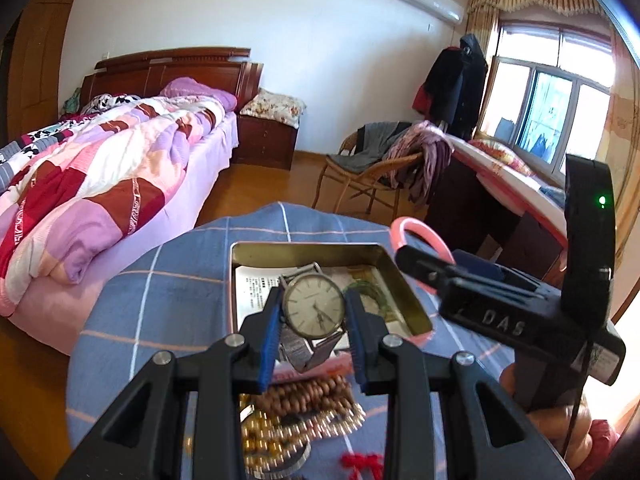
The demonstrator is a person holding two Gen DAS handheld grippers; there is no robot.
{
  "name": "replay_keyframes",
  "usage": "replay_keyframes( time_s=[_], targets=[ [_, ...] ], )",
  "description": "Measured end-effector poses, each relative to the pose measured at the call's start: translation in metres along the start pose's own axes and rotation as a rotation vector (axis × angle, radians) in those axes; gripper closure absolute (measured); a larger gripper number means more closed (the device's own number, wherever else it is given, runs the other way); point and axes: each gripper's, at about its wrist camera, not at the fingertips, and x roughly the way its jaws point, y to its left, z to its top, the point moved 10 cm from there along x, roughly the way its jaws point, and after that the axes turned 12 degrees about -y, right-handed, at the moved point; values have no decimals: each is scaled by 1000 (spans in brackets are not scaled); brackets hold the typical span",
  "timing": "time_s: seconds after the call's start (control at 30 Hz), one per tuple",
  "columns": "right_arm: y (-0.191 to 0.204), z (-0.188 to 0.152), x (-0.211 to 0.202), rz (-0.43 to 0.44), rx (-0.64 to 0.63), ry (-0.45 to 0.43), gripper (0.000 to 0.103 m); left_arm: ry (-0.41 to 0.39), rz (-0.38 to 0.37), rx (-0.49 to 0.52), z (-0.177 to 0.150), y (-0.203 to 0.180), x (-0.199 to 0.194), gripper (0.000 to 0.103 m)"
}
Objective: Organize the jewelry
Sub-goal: 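Lower the pink bangle into the tin with the right tool while the left tool drops the watch in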
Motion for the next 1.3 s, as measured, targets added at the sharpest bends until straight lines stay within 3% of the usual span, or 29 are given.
replay_keyframes(
  time_s=[0.3, 0.6, 0.7, 1.03, 1.2, 1.3],
  targets=[
    [-19, -32, 51, -26, -4, 90, 22, 99, 11, 17, -20, 11, 62, 72],
    [-20, -30, 58, -2, -6, 47, 18, 152, 44, 18, -32, 19, 82, 71],
    [-23, -29, 57, 18, 33, 42, 17, 161, 63, 9, -32, 20, 83, 57],
    [-33, -19, 5, -6, 154, -12, 17, 116, 138, 12, -19, 21, 47, 25],
    [-30, -28, -30, -12, 164, -18, 17, 110, 150, -13, -20, 20, 20, 24],
    [-26, -38, -49, -10, 161, -10, 17, 107, 202, 25, -25, 18, 1, 24]
  ],
)
